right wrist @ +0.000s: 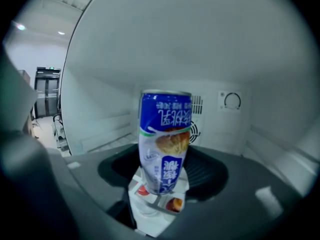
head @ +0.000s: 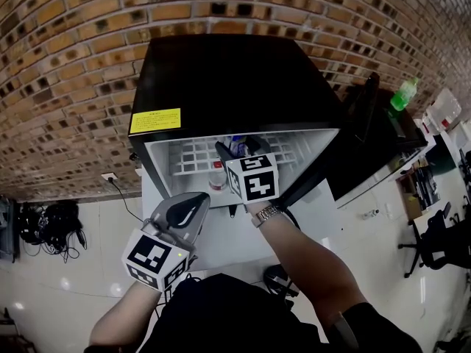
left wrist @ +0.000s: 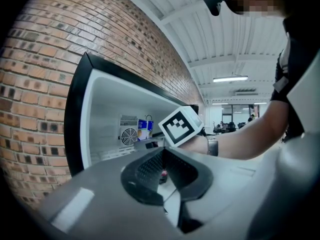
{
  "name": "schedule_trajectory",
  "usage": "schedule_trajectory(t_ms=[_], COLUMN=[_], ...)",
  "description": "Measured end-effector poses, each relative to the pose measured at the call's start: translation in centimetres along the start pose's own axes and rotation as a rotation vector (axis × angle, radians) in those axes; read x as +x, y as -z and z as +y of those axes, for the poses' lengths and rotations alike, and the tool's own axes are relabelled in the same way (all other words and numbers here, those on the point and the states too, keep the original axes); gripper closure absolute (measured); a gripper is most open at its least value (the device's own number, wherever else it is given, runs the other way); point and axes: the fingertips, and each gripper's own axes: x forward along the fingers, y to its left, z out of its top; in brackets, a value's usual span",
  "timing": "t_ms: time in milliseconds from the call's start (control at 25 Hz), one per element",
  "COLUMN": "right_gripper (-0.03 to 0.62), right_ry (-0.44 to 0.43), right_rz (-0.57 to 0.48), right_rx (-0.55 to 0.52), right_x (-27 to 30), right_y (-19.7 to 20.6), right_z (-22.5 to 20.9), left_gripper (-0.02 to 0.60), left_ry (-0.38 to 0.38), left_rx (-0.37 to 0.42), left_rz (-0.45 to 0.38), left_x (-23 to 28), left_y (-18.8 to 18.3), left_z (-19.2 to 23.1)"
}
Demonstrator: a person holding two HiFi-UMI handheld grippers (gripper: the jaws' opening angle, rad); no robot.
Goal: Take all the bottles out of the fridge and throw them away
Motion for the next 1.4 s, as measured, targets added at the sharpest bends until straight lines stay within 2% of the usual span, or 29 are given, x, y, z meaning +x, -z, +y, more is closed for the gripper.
schedule_trajectory(t_ms=[400,920,1400], right_gripper=[0.332,0.332,0.332], right_ry=[0.009,-0.001,-0.036], right_rz=[-0.033,-0.063,-0.056], right_rx=[0.021,0.017,0.042], right_x=[-2.0,-8.5,-18.9], right_y=[0.2,0.8,5.7], right_z=[0.1,1.4,1.5], left_gripper=[0.578,0.578,0.578], left_ry=[0.012,0.059,0.08], left_rx=[-0.013,-0.016,-0.021], left_rz=[0.013,0.021,0.034], left_x=[-0.2,-0.5,0.1], left_y=[0.8,1.6,2.1], left_z=[-0.4,-4.2,-12.5])
